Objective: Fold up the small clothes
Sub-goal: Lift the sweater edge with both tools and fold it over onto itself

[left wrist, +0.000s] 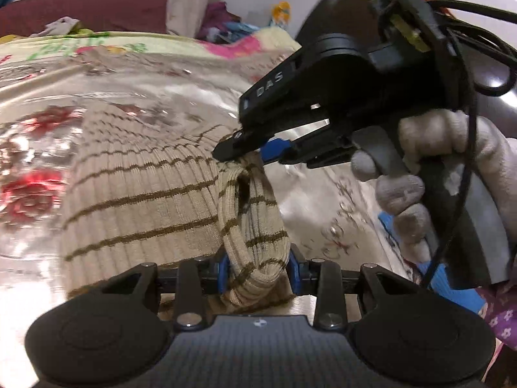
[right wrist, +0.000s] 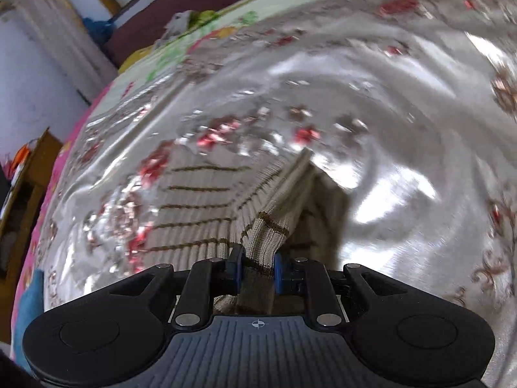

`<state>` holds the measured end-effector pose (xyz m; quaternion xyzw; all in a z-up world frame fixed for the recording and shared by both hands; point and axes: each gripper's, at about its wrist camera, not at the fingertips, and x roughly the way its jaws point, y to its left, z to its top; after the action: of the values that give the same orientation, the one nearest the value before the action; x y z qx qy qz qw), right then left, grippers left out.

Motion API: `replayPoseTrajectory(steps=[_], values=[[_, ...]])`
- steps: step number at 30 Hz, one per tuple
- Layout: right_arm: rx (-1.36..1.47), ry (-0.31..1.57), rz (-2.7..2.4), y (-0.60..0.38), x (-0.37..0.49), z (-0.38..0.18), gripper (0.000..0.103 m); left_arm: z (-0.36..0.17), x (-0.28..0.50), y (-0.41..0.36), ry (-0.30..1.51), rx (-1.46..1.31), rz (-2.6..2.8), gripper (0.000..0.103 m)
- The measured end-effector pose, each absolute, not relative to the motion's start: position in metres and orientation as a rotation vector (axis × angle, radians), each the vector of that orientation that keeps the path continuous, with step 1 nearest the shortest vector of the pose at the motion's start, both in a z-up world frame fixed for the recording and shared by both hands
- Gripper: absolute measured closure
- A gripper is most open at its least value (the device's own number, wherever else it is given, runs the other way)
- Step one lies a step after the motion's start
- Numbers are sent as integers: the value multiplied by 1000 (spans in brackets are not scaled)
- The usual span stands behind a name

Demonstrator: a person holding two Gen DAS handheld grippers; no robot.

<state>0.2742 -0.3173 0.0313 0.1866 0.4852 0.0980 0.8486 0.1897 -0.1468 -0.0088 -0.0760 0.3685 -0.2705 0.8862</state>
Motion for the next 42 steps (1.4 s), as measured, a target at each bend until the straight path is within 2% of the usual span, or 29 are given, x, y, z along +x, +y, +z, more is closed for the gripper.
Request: replayPoseTrajectory(steps=[6, 11, 20, 23, 27, 28, 29, 30, 31, 36, 40, 42], values=[[426, 1040, 194, -330, 268, 8, 80, -26, 191, -164, 824, -105, -563, 63], [445, 1019, 159, -342, 263, 8, 74, -24, 192, -162, 850, -122, -589, 54], [406, 943, 210, -342, 206, 40, 73, -10, 143, -116, 847, -115, -620, 46], [394, 955, 287, -329, 180, 40, 67, -10, 139, -97, 842, -135, -582, 46], [352, 978, 331, -312, 174, 29, 67, -9, 147, -86, 834, -131, -527, 46], [351, 982, 334, -310, 174, 25, 68, -8, 148, -83, 829, -129, -516, 46], [347, 983, 331, -309, 174, 22, 78, -7, 150, -82, 822, -129, -506, 46], [345, 985, 321, -311, 173, 20, 94, -6, 151, -80, 814, -129, -495, 46], [346, 992, 303, -313, 171, 17, 97, -5, 155, -78, 808, -130, -488, 46], [390, 1021, 180, -347, 165, -8, 98, -12, 172, -71, 798, -135, -434, 45], [392, 1036, 150, -357, 162, -21, 98, -44, 195, -72, 919, -102, -364, 45], [399, 1039, 148, -358, 161, -20, 95, -48, 194, -69, 921, -111, -373, 44]])
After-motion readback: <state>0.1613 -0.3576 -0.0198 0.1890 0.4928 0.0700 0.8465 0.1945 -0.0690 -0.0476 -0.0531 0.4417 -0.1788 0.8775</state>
